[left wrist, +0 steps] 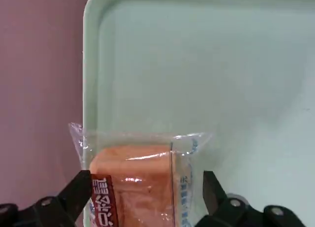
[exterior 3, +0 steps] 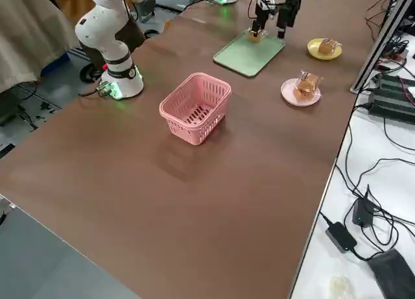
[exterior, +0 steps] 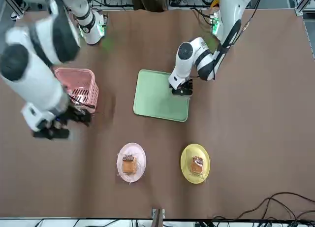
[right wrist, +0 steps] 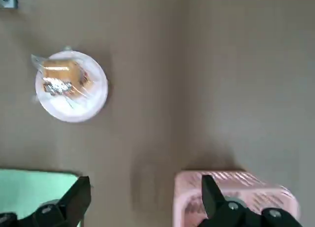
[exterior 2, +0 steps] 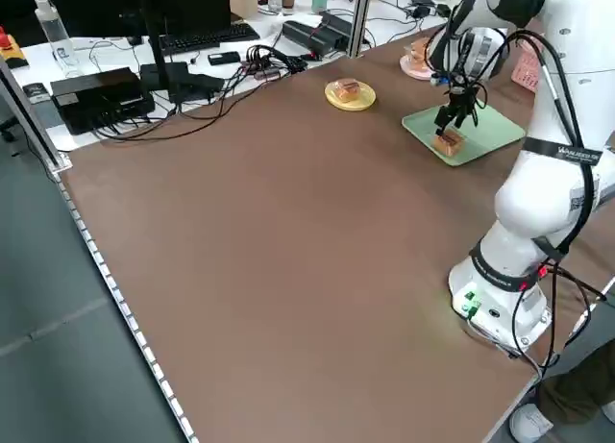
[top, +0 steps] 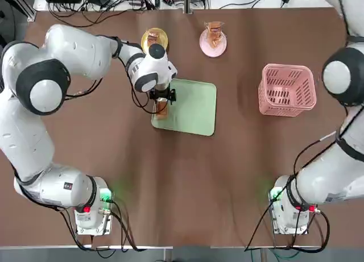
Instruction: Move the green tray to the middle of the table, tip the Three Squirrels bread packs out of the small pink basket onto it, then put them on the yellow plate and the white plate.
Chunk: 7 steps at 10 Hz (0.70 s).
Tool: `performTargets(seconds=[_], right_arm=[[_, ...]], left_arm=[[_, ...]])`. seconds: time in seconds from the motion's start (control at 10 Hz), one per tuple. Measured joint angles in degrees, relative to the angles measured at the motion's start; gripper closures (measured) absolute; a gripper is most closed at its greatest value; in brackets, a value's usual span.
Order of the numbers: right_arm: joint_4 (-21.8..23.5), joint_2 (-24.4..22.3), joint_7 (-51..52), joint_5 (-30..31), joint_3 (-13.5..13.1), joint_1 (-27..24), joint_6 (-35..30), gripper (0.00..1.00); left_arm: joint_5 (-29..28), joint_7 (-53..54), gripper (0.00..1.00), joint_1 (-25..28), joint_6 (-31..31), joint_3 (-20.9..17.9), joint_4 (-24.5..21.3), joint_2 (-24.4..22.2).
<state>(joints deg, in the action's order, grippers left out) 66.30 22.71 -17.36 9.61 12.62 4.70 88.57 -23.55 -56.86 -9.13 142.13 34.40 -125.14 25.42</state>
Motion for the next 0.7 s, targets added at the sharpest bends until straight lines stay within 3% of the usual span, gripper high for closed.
performTargets(seconds=[0.3,0.5,0.7], right_arm=[[4.15,-8.68,7.12,-2.32,-3.99,-4.24,-5.93,0.00],[13.43,-16.19,11.70,-5.27,-8.68,-4.39,-4.00,0.00],[21.43,-21.05,15.55,-6.22,-11.59,-4.49,-0.53,0.01]], left_arm=[[-0.02,0.00,0.00,-0.01,-0.10,-0.08,-0.08,1.53],[-2.71,-0.60,0.00,-0.18,-0.04,-0.10,0.07,3.92],[-4.38,-1.29,0.00,-0.16,0.02,-0.17,1.32,6.69]])
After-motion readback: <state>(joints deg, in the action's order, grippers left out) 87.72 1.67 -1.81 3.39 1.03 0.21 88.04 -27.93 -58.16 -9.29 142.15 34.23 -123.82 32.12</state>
